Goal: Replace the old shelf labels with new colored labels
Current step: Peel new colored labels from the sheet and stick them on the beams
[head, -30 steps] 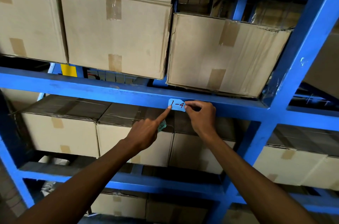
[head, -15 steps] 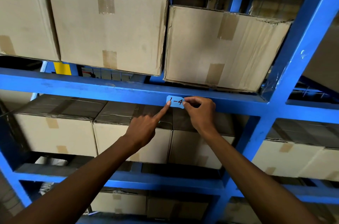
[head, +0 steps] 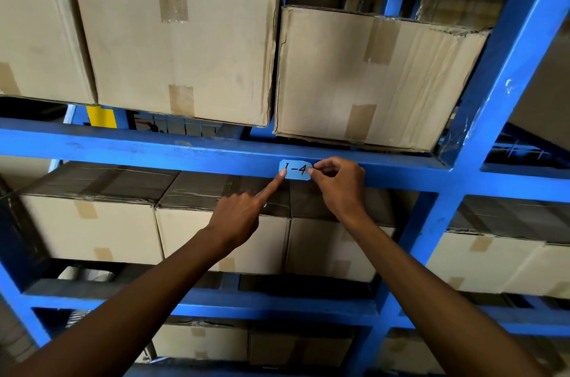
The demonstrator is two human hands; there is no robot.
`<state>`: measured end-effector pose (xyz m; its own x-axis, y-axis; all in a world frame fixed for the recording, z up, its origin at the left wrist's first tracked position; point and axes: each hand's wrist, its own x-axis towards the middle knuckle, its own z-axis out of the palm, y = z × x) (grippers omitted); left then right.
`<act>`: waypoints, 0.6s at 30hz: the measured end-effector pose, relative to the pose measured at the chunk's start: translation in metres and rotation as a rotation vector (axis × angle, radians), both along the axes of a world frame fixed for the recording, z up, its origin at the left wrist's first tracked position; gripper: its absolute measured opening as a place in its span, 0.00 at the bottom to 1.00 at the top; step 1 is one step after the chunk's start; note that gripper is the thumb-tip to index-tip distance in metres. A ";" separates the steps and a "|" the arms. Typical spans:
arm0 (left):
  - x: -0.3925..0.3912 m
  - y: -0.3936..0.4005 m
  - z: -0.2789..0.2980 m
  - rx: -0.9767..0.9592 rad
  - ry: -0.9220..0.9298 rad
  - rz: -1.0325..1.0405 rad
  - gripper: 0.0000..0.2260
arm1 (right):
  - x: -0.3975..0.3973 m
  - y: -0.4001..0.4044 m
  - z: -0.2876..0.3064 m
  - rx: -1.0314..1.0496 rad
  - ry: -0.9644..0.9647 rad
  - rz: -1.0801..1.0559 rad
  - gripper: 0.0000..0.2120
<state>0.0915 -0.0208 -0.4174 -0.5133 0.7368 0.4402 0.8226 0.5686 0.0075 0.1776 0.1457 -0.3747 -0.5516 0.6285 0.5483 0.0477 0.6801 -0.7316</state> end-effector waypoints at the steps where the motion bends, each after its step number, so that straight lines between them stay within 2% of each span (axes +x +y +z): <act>1: 0.000 0.000 0.000 0.005 0.000 -0.011 0.43 | 0.000 0.002 0.000 0.005 -0.014 0.003 0.08; 6: -0.003 -0.002 0.004 0.021 -0.024 -0.061 0.47 | 0.003 0.006 -0.001 0.027 -0.008 0.008 0.06; 9: -0.008 0.000 0.006 0.010 0.002 -0.065 0.48 | 0.004 0.006 0.004 0.168 0.000 0.067 0.08; 13: -0.014 0.005 0.005 0.005 0.045 -0.055 0.49 | 0.001 0.012 0.009 0.319 -0.050 0.039 0.10; 18: -0.020 0.002 0.006 -0.006 0.083 -0.021 0.49 | 0.006 0.019 0.008 0.385 -0.065 0.095 0.07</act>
<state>0.0714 -0.0183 -0.4117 -0.4601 0.7495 0.4760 0.8318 0.5513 -0.0641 0.1839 0.1650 -0.3670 -0.6390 0.3285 0.6956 0.0090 0.9074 -0.4202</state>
